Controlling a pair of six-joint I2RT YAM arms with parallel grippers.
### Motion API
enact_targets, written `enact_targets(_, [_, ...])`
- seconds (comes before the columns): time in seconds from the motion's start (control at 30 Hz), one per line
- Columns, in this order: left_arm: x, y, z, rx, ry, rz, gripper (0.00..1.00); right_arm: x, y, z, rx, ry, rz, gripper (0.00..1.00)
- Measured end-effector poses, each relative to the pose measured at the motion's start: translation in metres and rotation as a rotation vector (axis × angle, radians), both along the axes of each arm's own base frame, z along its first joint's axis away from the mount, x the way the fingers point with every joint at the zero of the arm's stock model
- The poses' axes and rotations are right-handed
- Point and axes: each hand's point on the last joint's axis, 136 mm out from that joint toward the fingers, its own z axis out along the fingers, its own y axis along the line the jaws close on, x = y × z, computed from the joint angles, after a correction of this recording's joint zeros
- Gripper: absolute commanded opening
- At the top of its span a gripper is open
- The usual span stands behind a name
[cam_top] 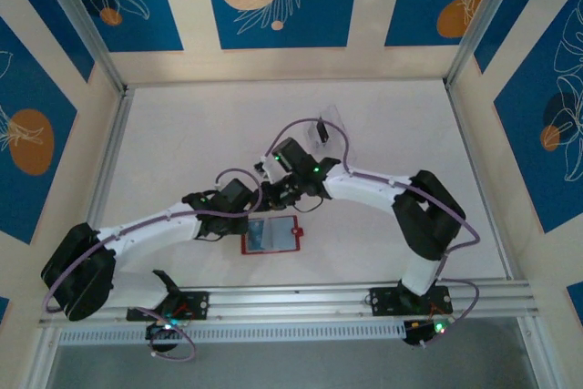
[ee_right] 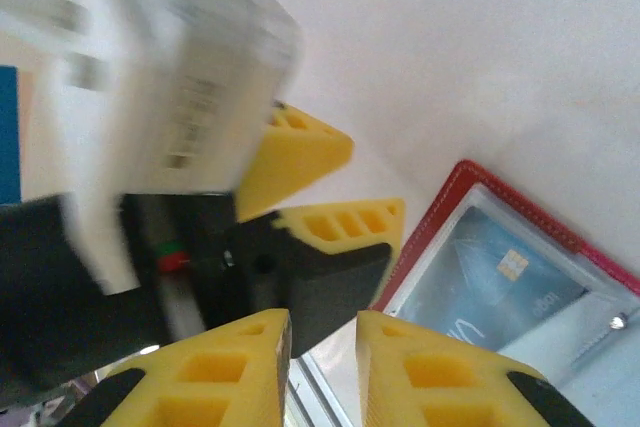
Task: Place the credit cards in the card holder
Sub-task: Flip over the card slot on the card holder.
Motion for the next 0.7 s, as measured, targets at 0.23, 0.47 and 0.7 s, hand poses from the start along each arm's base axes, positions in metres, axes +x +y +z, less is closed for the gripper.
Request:
enact_targets(0.23, [0.0,0.0,-0.003,0.001,0.009,0.001,0.39,0.006,-0.023,0.0,-0.041,-0.039,-0.055,0.13])
enact_targets(0.47, [0.001,-0.001,0.001,-0.008,0.0,-0.018,0.26,-0.013,-0.03,-0.06,-0.202,0.044,-0.038,0.0])
enact_targets(0.7, [-0.001,-0.018,-0.007,-0.058,0.043,-0.073,0.22,-0.036,-0.006,-0.101,-0.291,0.087,0.038,0.0])
